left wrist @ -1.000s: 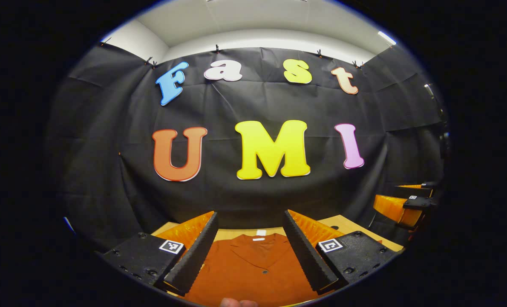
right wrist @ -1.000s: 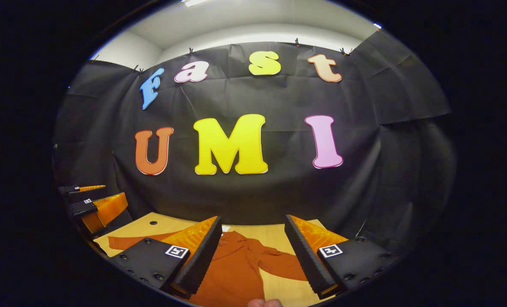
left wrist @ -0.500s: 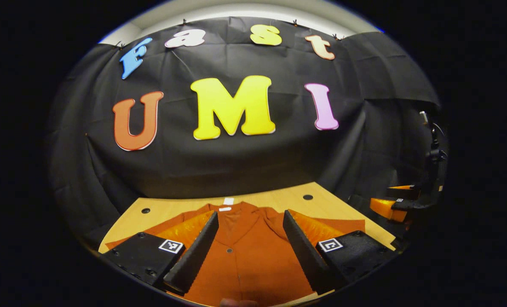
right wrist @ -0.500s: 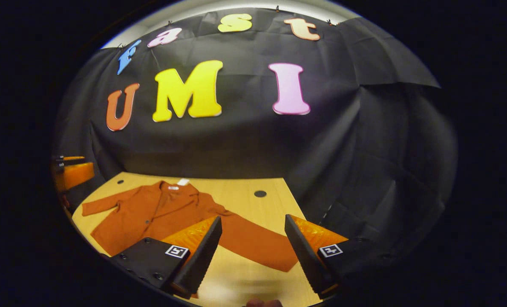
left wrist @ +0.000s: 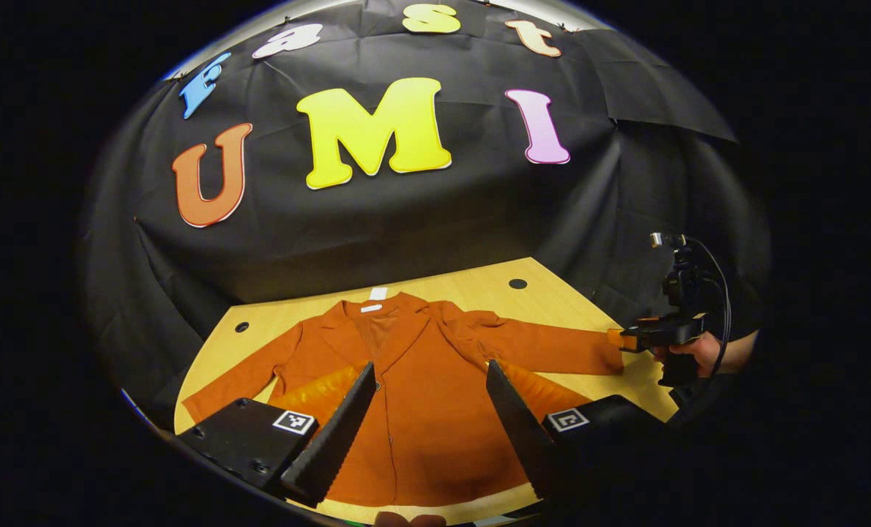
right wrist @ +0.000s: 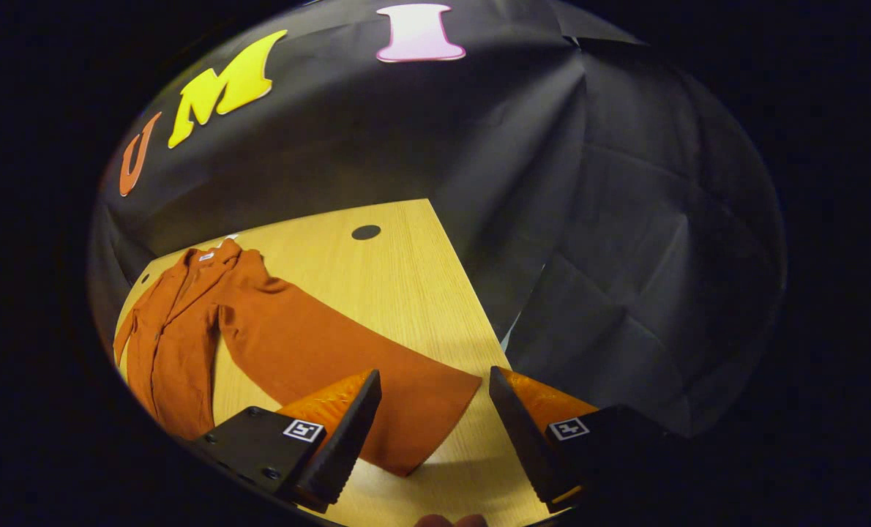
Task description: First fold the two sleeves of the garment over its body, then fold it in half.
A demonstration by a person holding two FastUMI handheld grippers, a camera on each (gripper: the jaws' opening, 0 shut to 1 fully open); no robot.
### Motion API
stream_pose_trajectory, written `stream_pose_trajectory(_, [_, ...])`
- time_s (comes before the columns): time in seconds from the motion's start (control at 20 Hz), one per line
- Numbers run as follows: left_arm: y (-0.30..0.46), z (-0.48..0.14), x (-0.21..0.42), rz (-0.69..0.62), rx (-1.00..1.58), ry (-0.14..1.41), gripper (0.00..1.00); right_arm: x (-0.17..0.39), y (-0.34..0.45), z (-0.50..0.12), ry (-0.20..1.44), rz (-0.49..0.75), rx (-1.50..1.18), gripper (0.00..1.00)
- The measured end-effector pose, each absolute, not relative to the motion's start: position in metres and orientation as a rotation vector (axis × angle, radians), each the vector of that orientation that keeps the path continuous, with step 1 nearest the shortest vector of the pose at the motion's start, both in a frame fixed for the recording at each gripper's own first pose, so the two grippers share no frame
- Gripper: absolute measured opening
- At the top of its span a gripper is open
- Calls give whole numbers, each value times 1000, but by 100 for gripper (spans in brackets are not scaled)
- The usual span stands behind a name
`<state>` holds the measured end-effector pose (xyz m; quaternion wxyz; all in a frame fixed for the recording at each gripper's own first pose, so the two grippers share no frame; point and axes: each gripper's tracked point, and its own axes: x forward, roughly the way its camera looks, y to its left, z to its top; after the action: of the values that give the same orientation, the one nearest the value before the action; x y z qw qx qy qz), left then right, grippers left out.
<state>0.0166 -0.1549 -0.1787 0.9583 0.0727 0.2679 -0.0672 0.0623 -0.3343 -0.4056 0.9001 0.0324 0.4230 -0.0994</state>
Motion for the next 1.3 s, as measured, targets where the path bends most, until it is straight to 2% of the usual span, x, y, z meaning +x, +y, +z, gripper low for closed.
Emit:
stream_pose_trajectory(0.35, [-143,-176,26,-65,122,560,99,65,-339,-439,983,-171,98,96])
stream_pose_trajectory(0.45, [-142,-176,25,-54,125,562,99,67,-345,-439,991,-166,78,91])
stream_pose_trajectory(0.5, [-141,-177,25,-51,124,564,99,64,-345,-435,994,-157,87,82])
stream_pose_trajectory(0.65, [-140,-180,18,-40,114,568,99,53,-340,-434,1006,-143,76,27])
stream_pose_trajectory(0.8, [-135,-184,16,-31,85,576,99,53,-326,-436,1026,-100,37,27])
stream_pose_trajectory(0.85, [-132,-185,17,-27,75,582,99,53,-324,-436,1031,-87,47,5])
stream_pose_trajectory(1.0, [-115,-185,13,-6,45,583,99,47,-314,-428,1064,-92,136,5])
stream_pose_trajectory(1.15, [-89,-184,11,6,35,578,99,55,-321,-406,1004,-169,162,5])
stream_pose_trajectory(1.3, [-57,-187,10,10,11,569,99,73,-300,-353,924,-165,133,5])
